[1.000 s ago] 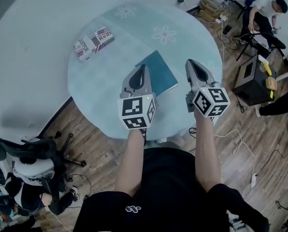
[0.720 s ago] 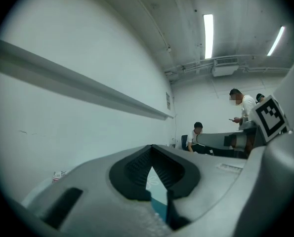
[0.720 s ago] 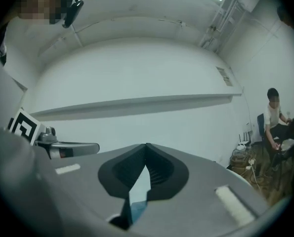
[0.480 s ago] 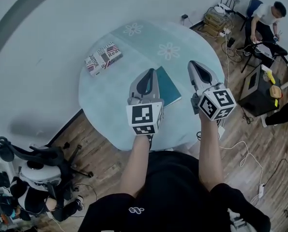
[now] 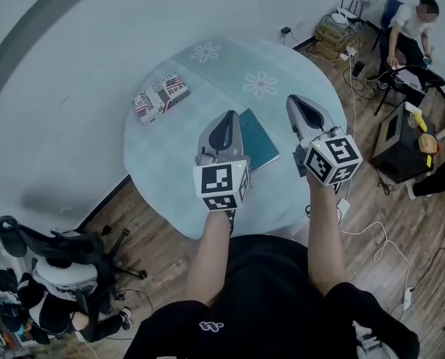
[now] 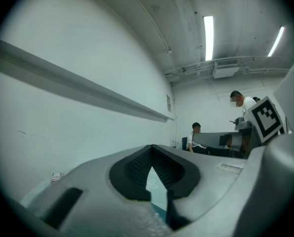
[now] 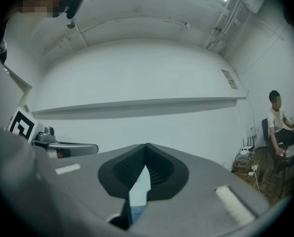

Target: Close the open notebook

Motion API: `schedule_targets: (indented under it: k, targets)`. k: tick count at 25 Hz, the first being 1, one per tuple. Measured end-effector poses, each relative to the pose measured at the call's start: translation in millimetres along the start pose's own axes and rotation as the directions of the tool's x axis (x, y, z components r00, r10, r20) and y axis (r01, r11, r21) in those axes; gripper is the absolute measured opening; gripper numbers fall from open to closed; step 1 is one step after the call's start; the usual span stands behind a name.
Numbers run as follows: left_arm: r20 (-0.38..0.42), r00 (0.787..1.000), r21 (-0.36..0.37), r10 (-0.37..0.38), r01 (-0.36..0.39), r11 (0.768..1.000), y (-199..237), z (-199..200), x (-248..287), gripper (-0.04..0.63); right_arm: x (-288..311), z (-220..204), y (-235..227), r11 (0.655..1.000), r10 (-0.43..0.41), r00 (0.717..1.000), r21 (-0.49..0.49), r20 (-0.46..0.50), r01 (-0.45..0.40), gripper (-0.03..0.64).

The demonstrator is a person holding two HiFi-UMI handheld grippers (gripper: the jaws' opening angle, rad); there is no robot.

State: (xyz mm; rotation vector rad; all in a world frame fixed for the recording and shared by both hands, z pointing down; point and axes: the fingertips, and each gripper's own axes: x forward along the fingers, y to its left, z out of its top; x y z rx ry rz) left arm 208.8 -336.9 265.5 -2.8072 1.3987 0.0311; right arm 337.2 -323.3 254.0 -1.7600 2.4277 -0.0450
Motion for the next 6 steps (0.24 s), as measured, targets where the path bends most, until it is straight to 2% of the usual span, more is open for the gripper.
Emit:
schedule_targets:
  k: [6]
  targets:
    - [-0.006,1.0,-0.002,-0.003,0.003,1.0,-6.7,-5.0,5.6,0.003,-1.2,-3.3,-8.7,1.0,0.012,1.0,0.0,-0.007,-0.012,0.011]
